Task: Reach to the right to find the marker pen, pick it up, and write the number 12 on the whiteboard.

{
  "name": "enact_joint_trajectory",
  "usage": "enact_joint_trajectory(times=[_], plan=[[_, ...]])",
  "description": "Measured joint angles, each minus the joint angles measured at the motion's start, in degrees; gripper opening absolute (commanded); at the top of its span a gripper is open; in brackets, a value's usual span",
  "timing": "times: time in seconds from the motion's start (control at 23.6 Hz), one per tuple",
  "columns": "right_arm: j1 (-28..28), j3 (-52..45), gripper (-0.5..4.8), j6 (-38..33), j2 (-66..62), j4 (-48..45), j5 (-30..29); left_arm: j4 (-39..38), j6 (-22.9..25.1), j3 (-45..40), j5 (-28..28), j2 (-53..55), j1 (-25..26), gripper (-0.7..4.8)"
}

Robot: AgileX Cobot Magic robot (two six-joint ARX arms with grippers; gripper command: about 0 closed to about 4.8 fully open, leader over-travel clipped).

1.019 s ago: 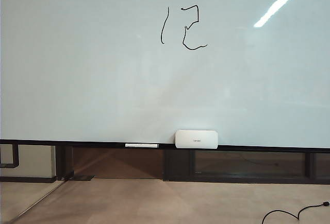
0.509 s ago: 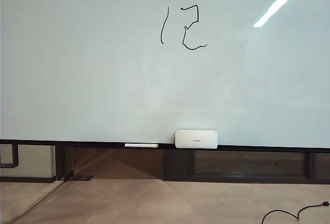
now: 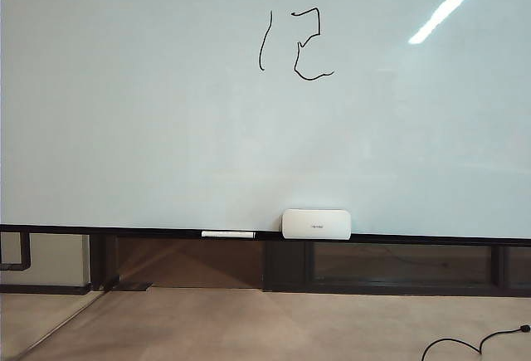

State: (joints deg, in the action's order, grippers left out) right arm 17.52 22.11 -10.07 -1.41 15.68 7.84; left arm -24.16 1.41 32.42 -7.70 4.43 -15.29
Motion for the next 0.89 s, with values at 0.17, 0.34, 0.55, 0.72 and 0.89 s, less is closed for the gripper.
enact_joint_trajectory(times=[0.17, 0.34, 0.55, 0.72, 0.89], plan=[[0.0, -2.62, -0.02, 0.0, 0.07, -2.93, -2.54, 1.6, 0.04, -1.01, -0.02, 0.0, 0.0, -0.05], [0.0, -4.85, -0.02, 0.02, 0.07, -3.82, -2.93, 2.56, 0.96, -2.91, -1.05, -0.02, 0.0, -0.05], [0.02, -8.26, -0.01, -0.48, 0.11, -7.39, -2.99, 6.14, -0.66, -6.99, -1.9, -0.04, -0.02, -0.05], [0.02, -10.56, -0.02, -1.6, 0.17, -8.76, -3.34, 9.57, -2.49, -10.67, -1.9, 0.0, -0.02, -0.05], [0.02, -11.43, -0.02, -1.75, 0.28, -8.98, -5.01, 13.07, -3.06, -13.22, -1.53, -0.09, 0.0, -0.05]])
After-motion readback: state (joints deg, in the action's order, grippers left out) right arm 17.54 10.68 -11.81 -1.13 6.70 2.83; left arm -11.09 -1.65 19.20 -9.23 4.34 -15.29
